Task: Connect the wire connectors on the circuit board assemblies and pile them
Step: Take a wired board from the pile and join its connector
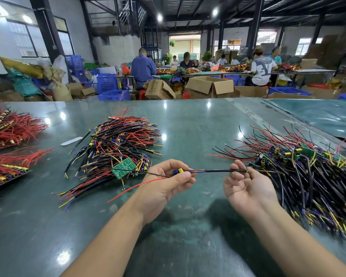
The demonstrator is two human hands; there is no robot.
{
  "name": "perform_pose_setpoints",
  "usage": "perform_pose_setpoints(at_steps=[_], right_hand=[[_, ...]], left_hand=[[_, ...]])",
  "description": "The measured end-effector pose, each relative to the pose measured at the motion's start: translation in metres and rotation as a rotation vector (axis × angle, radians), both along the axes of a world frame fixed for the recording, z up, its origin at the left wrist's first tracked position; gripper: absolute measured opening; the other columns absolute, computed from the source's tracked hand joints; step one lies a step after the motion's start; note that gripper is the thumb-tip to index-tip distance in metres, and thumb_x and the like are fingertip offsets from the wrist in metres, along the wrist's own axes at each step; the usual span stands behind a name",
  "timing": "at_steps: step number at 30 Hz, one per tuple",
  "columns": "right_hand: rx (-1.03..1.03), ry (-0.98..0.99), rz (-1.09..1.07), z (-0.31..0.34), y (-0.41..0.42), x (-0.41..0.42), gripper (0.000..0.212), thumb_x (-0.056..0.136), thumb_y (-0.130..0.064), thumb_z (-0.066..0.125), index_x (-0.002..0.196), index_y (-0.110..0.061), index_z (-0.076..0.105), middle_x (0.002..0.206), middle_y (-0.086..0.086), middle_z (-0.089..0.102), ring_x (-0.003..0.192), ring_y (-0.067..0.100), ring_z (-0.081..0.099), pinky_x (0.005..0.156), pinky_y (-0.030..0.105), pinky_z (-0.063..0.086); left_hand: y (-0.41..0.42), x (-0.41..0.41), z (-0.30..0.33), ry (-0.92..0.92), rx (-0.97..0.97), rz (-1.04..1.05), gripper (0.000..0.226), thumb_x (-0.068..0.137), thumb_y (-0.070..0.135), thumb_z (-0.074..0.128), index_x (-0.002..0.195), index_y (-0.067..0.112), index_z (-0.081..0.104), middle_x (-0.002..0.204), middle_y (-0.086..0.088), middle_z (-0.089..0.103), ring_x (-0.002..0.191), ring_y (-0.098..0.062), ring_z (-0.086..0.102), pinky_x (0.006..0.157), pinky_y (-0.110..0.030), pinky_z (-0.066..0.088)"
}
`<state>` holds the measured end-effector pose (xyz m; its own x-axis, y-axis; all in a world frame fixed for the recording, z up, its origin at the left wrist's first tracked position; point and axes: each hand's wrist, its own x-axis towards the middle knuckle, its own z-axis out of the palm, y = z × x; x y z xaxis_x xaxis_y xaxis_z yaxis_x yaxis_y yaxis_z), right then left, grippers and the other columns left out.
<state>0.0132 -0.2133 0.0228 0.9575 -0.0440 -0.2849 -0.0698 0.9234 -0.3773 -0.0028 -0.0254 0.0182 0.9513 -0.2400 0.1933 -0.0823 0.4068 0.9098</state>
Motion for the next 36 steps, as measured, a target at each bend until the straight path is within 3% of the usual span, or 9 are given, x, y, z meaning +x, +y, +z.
perform_pose_setpoints(at_steps=[5,8,12,15,19,23,27,32,36], right_hand=[[-0.235,-0.127,0.053,0.005,-0.003,0.000,0.064,0.095,-0.040,0.034,0.062,0.000,0.071,0.066,0.016,0.066,0.039,0.015,0.050,0.041,0.015,0.042],[-0.753,-0.082,0.080,-0.001,0.002,-0.002,0.077,0.091,-0.062,0.034,0.079,0.007,0.067,0.059,0.017,0.064,0.039,0.020,0.053,0.038,0.020,0.042],[-1.713,-0.399,-0.600,-0.013,0.012,-0.009,0.035,0.089,-0.037,0.046,0.084,-0.007,0.063,0.066,0.000,0.058,0.066,0.026,0.053,0.064,0.030,0.039],[-2.139,-0.685,-0.688,-0.015,0.014,-0.011,0.029,0.088,-0.027,0.050,0.105,-0.007,0.063,0.091,0.001,0.060,0.090,0.025,0.051,0.086,0.031,0.039],[-2.063,-0.663,-0.176,-0.020,0.021,-0.016,0.022,0.095,-0.032,0.051,0.112,-0.021,0.059,0.082,-0.015,0.057,0.080,0.017,0.057,0.074,0.033,0.044],[-2.099,-0.768,-0.123,-0.019,0.026,-0.017,0.021,0.098,-0.036,0.043,0.101,-0.021,0.058,0.060,-0.012,0.043,0.064,0.015,0.043,0.062,0.032,0.035],[-2.122,-0.532,-0.312,-0.004,0.016,-0.016,0.026,0.100,-0.037,0.036,0.100,-0.017,0.053,0.070,0.006,0.058,0.076,0.038,0.053,0.060,0.040,0.033],[-2.083,-0.126,-0.910,0.032,-0.043,-0.008,0.024,0.099,-0.028,0.041,0.100,-0.012,0.059,0.078,0.015,0.065,0.072,0.038,0.059,0.057,0.035,0.031],[-2.124,0.456,-0.977,0.043,-0.114,-0.003,0.027,0.095,-0.018,0.045,0.116,-0.013,0.062,0.116,0.020,0.058,0.104,0.039,0.050,0.083,0.044,0.037]], left_hand=[[0.005,0.005,0.003,0.039,-0.057,0.122,0.011,0.073,-0.002,0.064,0.078,0.008,0.066,0.076,-0.010,0.069,0.066,-0.014,0.068,0.062,-0.019,0.055],[0.012,0.011,0.003,0.071,-0.074,0.282,0.015,0.081,-0.011,0.058,0.086,0.003,0.061,0.072,-0.009,0.068,0.065,-0.011,0.068,0.064,-0.017,0.057],[0.009,0.010,0.001,0.080,0.025,0.310,0.016,0.082,-0.011,0.059,0.085,0.004,0.062,0.071,-0.007,0.067,0.065,-0.011,0.068,0.062,-0.017,0.056],[0.006,0.006,0.000,0.078,0.063,0.190,0.015,0.075,-0.006,0.065,0.082,0.007,0.065,0.075,-0.010,0.068,0.066,-0.015,0.068,0.063,-0.020,0.056],[0.012,0.009,0.003,0.135,0.003,0.174,0.012,0.077,-0.001,0.064,0.086,0.006,0.064,0.071,-0.010,0.067,0.062,-0.014,0.068,0.058,-0.019,0.055],[0.010,0.012,0.004,0.166,-0.088,0.212,0.015,0.088,0.019,0.055,0.097,0.008,0.060,0.069,-0.009,0.069,0.059,-0.013,0.068,0.054,-0.019,0.055],[0.011,0.014,0.003,0.198,-0.021,0.189,0.034,0.083,0.041,0.052,0.103,0.013,0.059,0.086,-0.012,0.074,0.066,-0.016,0.070,0.056,-0.022,0.055],[0.016,0.017,-0.003,0.207,0.086,0.209,0.036,0.084,0.040,0.054,0.110,0.016,0.062,0.086,-0.005,0.073,0.069,-0.015,0.069,0.063,-0.026,0.053],[0.019,0.018,-0.001,0.196,0.052,0.184,0.043,0.074,0.045,0.057,0.108,0.019,0.063,0.086,-0.004,0.072,0.069,-0.015,0.068,0.062,-0.025,0.055]])
